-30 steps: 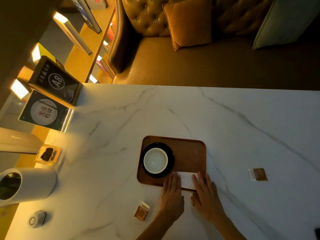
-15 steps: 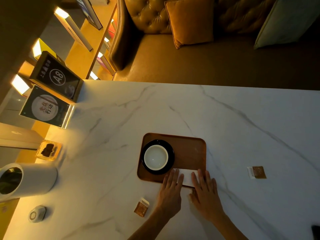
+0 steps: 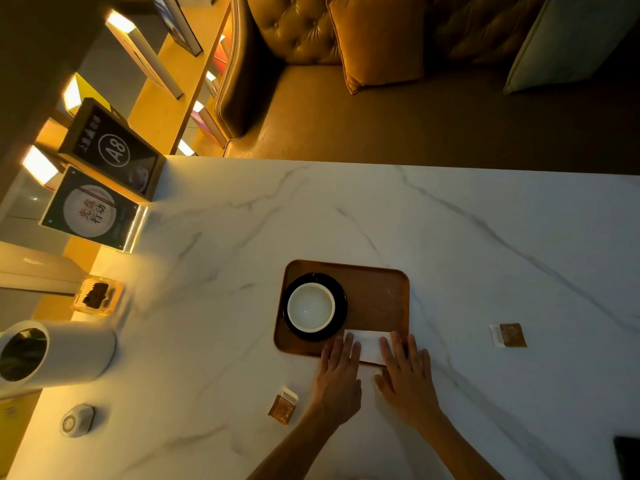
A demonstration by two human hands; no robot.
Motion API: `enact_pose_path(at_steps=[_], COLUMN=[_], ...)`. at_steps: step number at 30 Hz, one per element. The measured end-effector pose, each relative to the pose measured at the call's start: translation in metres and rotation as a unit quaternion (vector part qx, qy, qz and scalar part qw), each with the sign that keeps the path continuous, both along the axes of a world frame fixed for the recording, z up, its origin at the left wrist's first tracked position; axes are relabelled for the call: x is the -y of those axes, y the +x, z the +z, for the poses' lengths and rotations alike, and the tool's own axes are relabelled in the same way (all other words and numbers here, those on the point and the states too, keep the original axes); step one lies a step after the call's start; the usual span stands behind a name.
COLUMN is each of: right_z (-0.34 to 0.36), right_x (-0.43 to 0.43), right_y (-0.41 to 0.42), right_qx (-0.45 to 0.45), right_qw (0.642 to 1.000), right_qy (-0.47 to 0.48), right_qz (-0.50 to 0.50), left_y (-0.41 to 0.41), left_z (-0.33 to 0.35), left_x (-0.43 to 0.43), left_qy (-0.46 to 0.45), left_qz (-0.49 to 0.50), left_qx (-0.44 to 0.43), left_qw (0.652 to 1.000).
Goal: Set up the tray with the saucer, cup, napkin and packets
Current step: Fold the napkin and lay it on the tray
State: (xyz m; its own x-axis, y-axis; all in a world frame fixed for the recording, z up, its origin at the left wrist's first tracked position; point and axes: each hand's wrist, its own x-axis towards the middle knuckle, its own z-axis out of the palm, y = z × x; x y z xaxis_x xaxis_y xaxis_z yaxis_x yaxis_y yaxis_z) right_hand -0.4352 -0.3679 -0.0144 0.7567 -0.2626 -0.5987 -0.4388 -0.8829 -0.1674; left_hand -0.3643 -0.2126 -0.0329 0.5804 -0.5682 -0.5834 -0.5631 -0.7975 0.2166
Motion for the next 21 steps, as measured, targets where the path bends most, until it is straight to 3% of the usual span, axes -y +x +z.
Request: enact_pose_path(at_steps=[16, 21], right_z=[0.006, 0.000], right_x=[0.008, 0.015], right_y=[0.005, 0.005], right_qx=[0.033, 0.153], right_qw=[0.999, 0.985], right_qy=[0.019, 0.055], right_qz=[0.003, -0.063], left_y=[0.004, 0.004], left_z=[0.016, 0.023], left_x=[0.008, 0.017], left_qy=[-0.024, -0.046], left_qz=[0.022, 0.039], left_qx=[0.021, 0.015], left_qw=[0.999, 0.998])
